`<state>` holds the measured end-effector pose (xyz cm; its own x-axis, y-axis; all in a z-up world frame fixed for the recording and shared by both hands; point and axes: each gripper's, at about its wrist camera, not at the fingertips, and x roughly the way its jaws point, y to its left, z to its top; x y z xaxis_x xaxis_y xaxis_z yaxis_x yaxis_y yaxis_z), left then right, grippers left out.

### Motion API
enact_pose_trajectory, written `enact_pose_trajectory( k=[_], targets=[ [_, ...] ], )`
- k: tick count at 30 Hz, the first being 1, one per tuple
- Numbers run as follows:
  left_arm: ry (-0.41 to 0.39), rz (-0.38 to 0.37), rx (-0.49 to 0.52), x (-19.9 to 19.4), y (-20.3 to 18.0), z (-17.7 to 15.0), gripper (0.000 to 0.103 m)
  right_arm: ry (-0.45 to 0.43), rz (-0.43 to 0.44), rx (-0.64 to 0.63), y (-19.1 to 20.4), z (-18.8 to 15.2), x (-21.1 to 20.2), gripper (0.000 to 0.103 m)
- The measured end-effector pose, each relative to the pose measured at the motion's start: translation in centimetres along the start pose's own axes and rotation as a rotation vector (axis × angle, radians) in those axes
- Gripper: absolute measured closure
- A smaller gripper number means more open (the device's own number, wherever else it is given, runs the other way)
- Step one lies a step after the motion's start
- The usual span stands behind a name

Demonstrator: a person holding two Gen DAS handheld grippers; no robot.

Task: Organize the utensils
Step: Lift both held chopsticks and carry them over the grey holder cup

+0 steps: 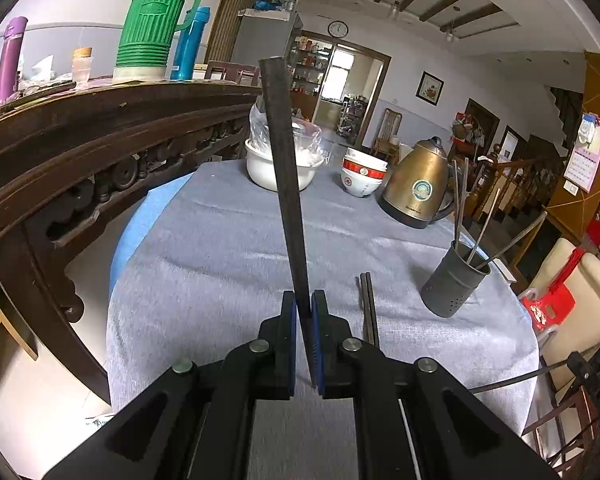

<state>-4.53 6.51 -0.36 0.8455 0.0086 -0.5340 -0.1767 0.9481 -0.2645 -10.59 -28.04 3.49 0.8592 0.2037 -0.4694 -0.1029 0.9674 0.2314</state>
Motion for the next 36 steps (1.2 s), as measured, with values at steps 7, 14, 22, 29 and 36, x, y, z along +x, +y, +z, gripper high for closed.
enact_pose_trajectory(
  k=[7, 14, 22, 29, 36],
  targets=[
    [0.006, -0.012, -0.017, 0.1, 0.1, 0.1, 0.096, 0.000, 0.014, 0.055, -1.0, 0.3, 0.4, 0.095],
    [0.005, -0.021, -0.048, 0.1, 0.5, 0.7, 0.097, 0.020, 0.040, 0.161, -3.2, 1.1, 1.4, 0.096],
    [-0.027, -0.099, -0.073, -0.3, -1.1, 3.4, 0.097, -0.023, 0.061, 0.169, -3.5, 3.0, 0.7, 0.097],
    [-0.064, -0.224, -0.100, 0.0, -4.5, 7.1, 0.097, -0.128, 0.098, 0.162, -3.1, 7.2, 0.0, 0.097],
    [-0.107, -0.330, -0.101, 1.2, -9.1, 10.9, 0.097, -0.233, 0.121, 0.153, -2.8, 11.4, -0.6, 0.097]
  ],
)
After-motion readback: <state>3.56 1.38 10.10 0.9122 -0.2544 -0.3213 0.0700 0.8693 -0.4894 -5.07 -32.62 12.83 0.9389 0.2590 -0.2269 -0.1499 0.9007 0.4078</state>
